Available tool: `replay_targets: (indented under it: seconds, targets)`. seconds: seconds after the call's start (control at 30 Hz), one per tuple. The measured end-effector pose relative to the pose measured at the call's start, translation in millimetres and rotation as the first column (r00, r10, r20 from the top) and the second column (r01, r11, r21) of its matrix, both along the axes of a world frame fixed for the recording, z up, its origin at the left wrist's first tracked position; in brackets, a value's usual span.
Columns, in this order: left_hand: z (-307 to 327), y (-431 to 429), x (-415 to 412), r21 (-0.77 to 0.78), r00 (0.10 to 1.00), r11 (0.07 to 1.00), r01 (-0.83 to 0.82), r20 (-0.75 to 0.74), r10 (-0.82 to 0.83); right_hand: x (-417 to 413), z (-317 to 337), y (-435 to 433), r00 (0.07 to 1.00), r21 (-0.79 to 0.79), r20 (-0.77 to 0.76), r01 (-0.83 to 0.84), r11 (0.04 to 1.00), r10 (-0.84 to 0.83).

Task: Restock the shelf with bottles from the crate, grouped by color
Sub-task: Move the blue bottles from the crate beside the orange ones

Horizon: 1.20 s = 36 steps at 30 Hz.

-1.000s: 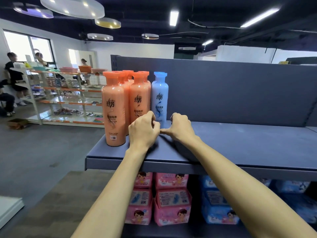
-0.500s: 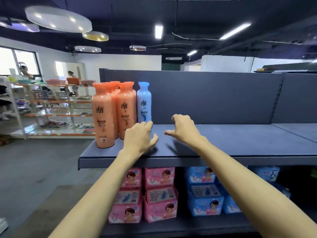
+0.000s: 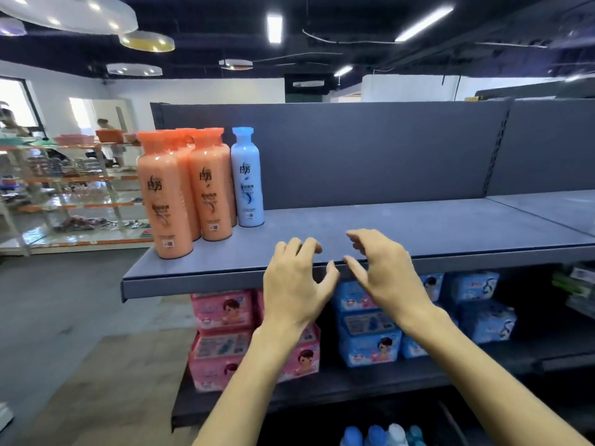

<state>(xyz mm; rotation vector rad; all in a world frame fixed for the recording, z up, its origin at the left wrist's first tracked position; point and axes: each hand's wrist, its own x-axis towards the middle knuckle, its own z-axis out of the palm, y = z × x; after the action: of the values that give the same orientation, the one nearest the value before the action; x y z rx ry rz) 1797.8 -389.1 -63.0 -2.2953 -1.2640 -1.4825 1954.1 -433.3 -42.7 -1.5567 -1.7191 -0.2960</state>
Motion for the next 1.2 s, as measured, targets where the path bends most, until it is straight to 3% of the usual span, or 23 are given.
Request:
replay_targets:
  seconds: [0.13,0.33,0.5,0.7,0.93,1.2]
  targets:
    - [-66.3,-36.3,26.1,-0.185,0.992,0.979,0.083,0.105,-0.064,18.9,-68.2,-48.0,0.993,0.055,-0.099,0.065,0.996,-0.060]
    - [-178.7,-67.1,44.2,-0.399,0.987,0.912,0.097,-0.079,-0.139,49.3,-180.5,-75.6,0.971,-0.264,-0.182,0.107,0.959,-0.158]
    - [-243.2,-87.4,43.4,-0.544,0.970,0.838,0.030,-0.188,-0.156,63.7,-259.6,-88.9,0.932,-0.581,-0.233,0.094,0.809,-0.276]
    - [-295.6,-103.1,40.2,-0.679,0.958,0.732,-0.060,-0.244,-0.148,56.9,-324.2,-82.6,0.919,-0.782,-0.226,0.027,0.623,-0.323]
    - [-330.8,-111.8,40.3,-0.805,0.976,0.578,-0.130,-0.205,-0.066,38.2,-376.9,-49.7,0.947,-0.863,-0.176,-0.016,0.506,-0.270]
    - [-359.6,-101.3,39.0,-0.822,0.982,0.546,-0.162,-0.188,0.008,20.2,-422.9,-14.7,0.888,-0.920,-0.230,-0.065,0.387,-0.397]
